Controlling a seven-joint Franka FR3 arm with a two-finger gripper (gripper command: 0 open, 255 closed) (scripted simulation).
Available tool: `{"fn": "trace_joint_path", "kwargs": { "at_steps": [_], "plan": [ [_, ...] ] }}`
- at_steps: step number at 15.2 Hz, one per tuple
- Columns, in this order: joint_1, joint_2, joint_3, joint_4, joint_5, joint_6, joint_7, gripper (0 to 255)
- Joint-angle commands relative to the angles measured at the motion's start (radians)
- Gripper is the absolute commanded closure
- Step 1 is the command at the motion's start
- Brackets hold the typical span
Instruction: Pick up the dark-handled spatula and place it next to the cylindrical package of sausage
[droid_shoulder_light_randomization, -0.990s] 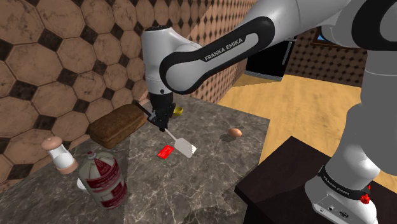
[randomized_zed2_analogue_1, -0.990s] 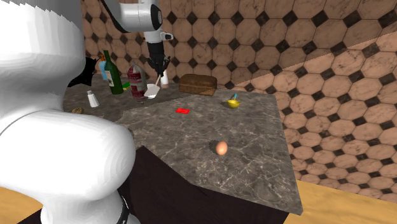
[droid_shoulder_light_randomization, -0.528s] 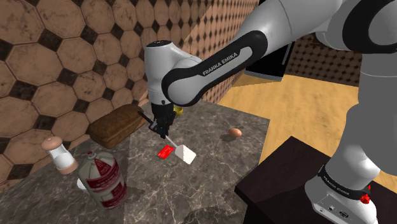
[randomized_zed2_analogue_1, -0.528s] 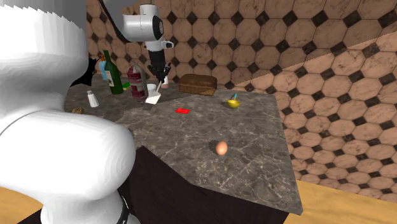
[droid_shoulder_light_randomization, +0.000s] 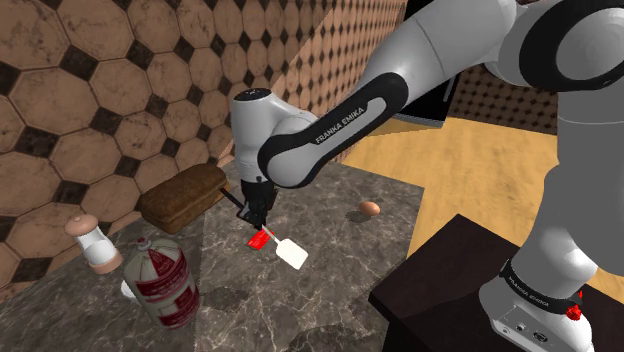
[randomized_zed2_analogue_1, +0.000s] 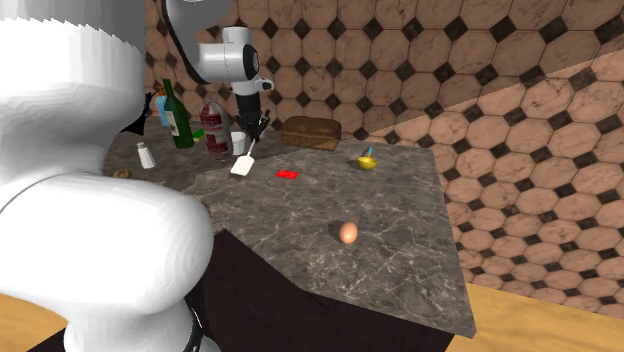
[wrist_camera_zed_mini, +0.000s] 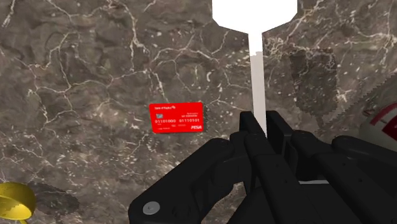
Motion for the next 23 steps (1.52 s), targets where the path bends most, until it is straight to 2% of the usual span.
{"fn": "trace_joint_path", "kwargs": {
  "at_steps": [1,23],
  "plan": [
    [0.002,0.015,-0.002,-0.005,-0.005,0.020,0.004,255],
    [0.029,0.219,-0.041,-0.008,-0.057,0.226,0.041,255]
  ]
}}
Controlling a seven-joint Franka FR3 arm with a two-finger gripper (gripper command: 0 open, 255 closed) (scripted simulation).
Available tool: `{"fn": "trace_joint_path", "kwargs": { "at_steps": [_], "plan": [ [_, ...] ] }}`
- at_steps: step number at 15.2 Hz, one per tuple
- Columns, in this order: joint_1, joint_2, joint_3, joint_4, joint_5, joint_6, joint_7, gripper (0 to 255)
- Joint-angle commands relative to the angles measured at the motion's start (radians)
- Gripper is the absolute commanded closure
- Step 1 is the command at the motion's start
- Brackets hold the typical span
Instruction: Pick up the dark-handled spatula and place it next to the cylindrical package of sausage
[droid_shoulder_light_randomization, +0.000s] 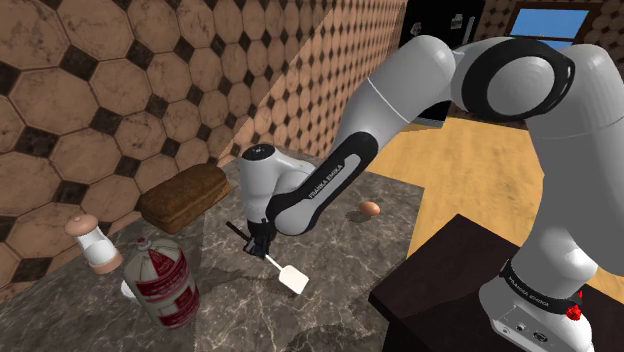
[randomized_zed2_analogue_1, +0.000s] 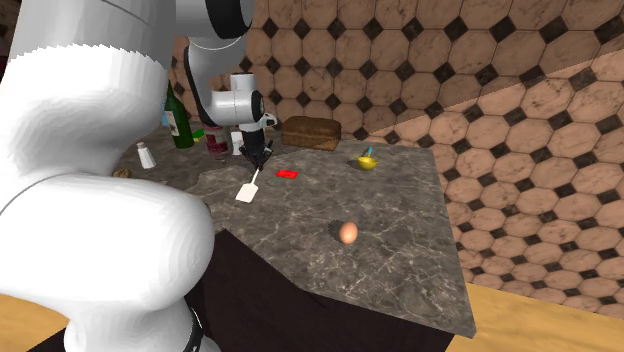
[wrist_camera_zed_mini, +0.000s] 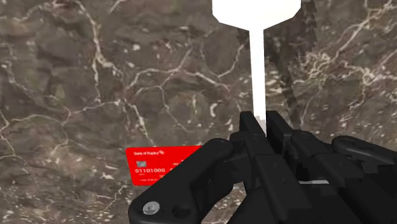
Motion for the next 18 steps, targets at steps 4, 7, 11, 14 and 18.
{"fn": "trace_joint_path", "kwargs": {
  "at_steps": [4,7,11,14,18],
  "plan": [
    [0.009,0.056,-0.011,0.012,-0.011,0.044,0.010,255],
    [0.012,0.078,-0.015,0.019,-0.015,0.060,0.013,255],
    [0.012,0.078,-0.015,0.019,-0.015,0.060,0.013,255],
    [0.012,0.078,-0.015,0.019,-0.015,0.059,0.013,255],
    [0.012,0.078,-0.015,0.019,-0.015,0.059,0.013,0]
  ]
}}
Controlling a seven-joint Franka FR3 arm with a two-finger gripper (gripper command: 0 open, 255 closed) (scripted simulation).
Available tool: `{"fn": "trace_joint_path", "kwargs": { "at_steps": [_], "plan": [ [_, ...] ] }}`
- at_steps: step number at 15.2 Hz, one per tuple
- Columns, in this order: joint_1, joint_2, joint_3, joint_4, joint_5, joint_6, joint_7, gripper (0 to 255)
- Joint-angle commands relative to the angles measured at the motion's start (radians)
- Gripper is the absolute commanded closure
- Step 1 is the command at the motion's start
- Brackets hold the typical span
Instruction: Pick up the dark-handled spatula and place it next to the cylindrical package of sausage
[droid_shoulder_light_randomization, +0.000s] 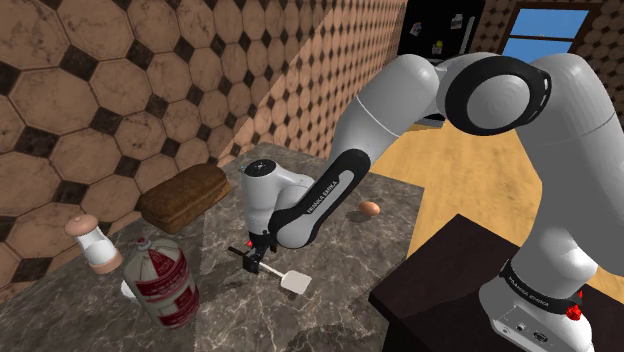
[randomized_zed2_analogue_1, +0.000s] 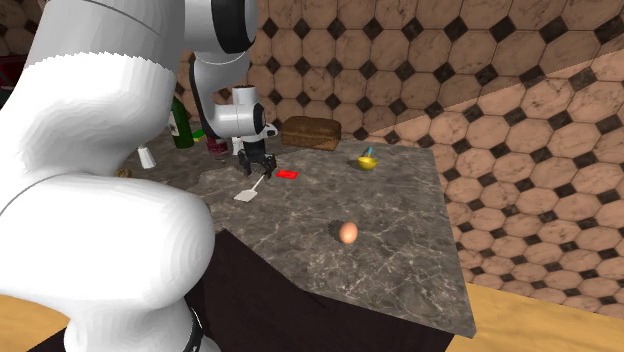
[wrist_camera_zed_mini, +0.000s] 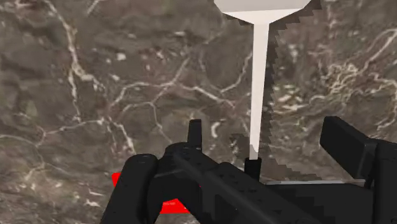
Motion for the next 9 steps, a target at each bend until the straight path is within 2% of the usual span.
{"fn": "trace_joint_path", "kwargs": {
  "at_steps": [1,6,9],
  "plan": [
    [0.000,0.000,0.000,0.000,0.000,0.000,0.000,0],
    [-0.015,-0.109,0.021,-0.039,0.019,-0.071,-0.012,0],
    [-0.015,-0.109,0.021,-0.039,0.019,-0.071,-0.012,0]
  ]
}}
